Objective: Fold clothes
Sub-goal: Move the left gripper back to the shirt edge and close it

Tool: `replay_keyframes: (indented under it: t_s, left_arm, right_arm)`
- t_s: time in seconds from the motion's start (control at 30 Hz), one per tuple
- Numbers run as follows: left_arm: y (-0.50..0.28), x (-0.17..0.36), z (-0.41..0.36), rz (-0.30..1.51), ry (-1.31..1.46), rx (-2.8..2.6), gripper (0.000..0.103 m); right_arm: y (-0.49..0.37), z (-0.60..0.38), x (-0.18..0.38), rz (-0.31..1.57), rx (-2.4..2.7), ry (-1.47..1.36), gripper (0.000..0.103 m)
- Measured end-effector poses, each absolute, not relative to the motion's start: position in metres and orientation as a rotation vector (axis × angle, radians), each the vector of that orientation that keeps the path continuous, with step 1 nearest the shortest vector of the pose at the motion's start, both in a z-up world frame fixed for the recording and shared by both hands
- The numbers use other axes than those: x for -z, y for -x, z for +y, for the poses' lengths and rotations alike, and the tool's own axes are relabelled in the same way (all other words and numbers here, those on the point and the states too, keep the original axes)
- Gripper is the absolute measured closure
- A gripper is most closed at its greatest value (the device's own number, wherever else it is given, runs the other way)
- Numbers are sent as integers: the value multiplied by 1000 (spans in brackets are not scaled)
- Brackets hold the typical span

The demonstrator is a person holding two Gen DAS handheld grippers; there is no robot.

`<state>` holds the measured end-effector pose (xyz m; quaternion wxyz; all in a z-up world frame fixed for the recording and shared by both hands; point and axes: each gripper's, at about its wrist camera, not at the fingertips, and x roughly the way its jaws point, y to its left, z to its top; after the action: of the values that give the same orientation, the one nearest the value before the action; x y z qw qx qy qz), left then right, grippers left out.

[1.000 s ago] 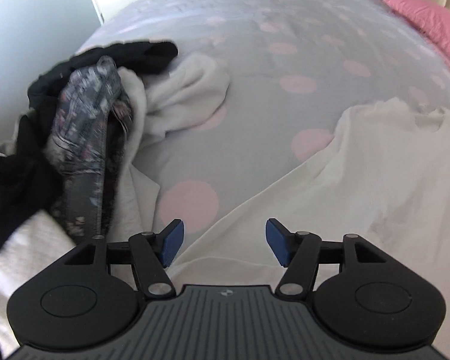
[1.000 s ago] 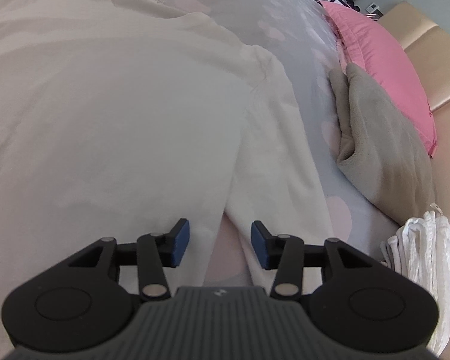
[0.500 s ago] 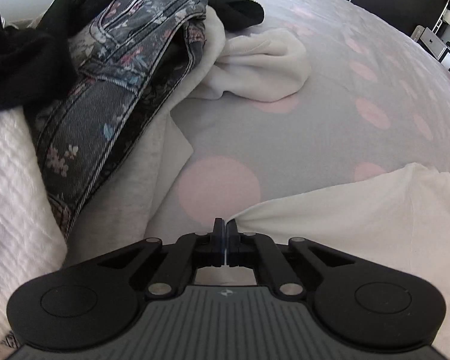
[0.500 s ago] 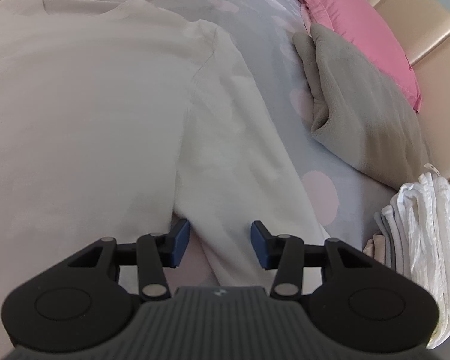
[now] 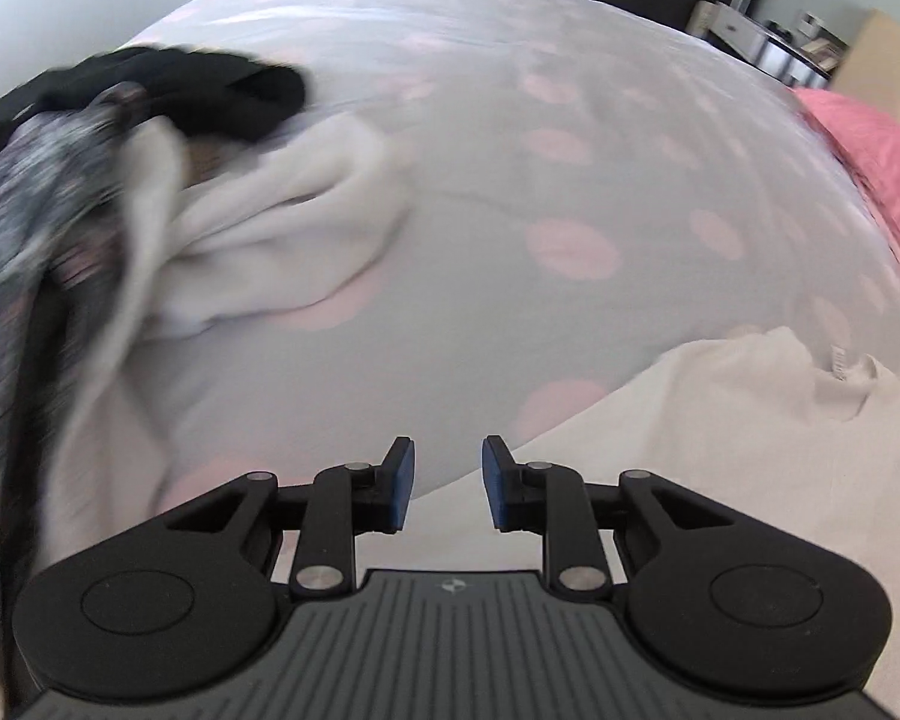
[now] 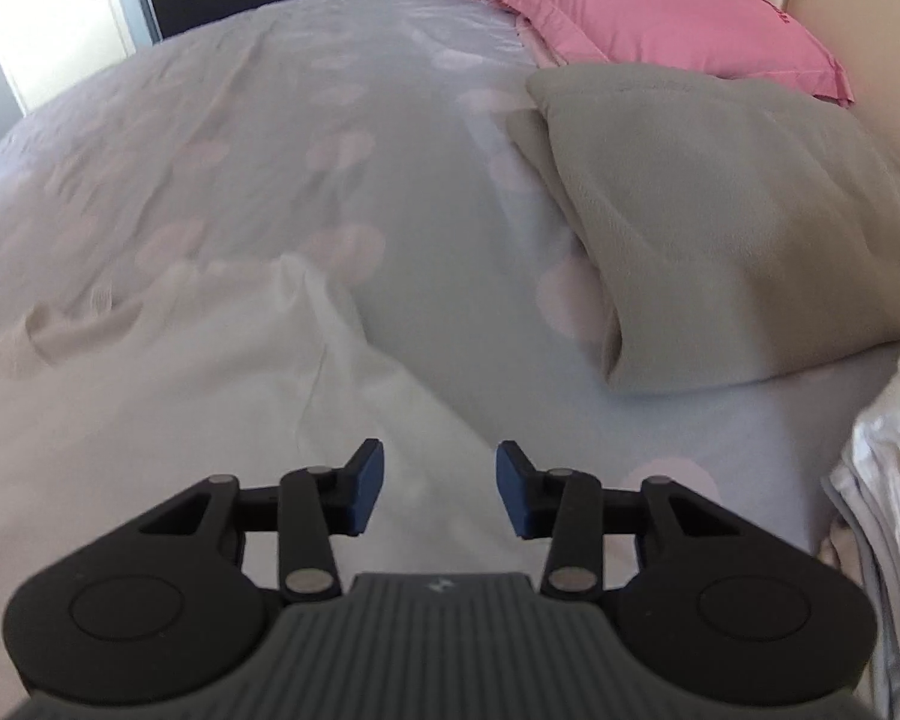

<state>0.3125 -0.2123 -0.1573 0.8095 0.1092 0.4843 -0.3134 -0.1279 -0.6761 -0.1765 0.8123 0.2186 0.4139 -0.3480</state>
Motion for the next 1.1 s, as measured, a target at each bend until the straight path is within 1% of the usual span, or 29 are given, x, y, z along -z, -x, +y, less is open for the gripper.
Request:
replay_keyframes:
  t_s: [0.07, 0.1, 0.27, 0.5, 0.53, 0.57, 0.6, 0.63, 0.67, 0.7, 0.77, 0.9, 1.1]
  left_arm:
    - [-313, 167, -236, 1044, -262, 713, 73]
    - [-314, 172, -246, 1048, -275, 729, 73]
    - [-315, 196, -270, 1110, -256, 789, 73]
    - [-304, 207, -275, 1059, -213, 817, 73]
    - [-302, 207, -276, 1051, -205, 821, 79]
    - [-300, 206, -276, 1037, -200, 826, 92]
    - [-298, 205, -277, 1020, -198, 823, 100]
    - [-295, 203, -278, 1009, -198, 813, 103]
    - [-292, 202, -279, 997, -201, 798, 103]
    - [-290, 199, -281, 979, -206, 774, 103]
    - [-286, 190, -279, 927, -187, 739, 103]
    - [-285, 171, -280, 863, -204, 693, 103]
    - [-301, 140, -273, 790, -115, 656, 103]
  right_arm:
    - [112, -698, 172, 842, 733, -516, 59]
    - [99, -704, 170, 833, 728, -511, 59]
    - [49, -720, 183, 884, 686, -443, 57]
    - [18, -734, 218, 931, 655, -482, 58]
    - [15, -735, 224, 940, 646, -499, 60]
    - [13, -733, 225, 942, 650, -490, 65]
    - [11, -732, 226, 943, 655, -480, 70]
    - [8, -730, 227, 945, 659, -470, 82]
    - [6, -728, 228, 946, 664, -460, 90]
    - [4, -726, 229, 948, 669, -449, 91]
    - [1, -721, 227, 947, 669, -418, 99]
    - [3, -718, 204, 909, 664, -351, 100]
    - [-2, -713, 169, 795, 673, -313, 100]
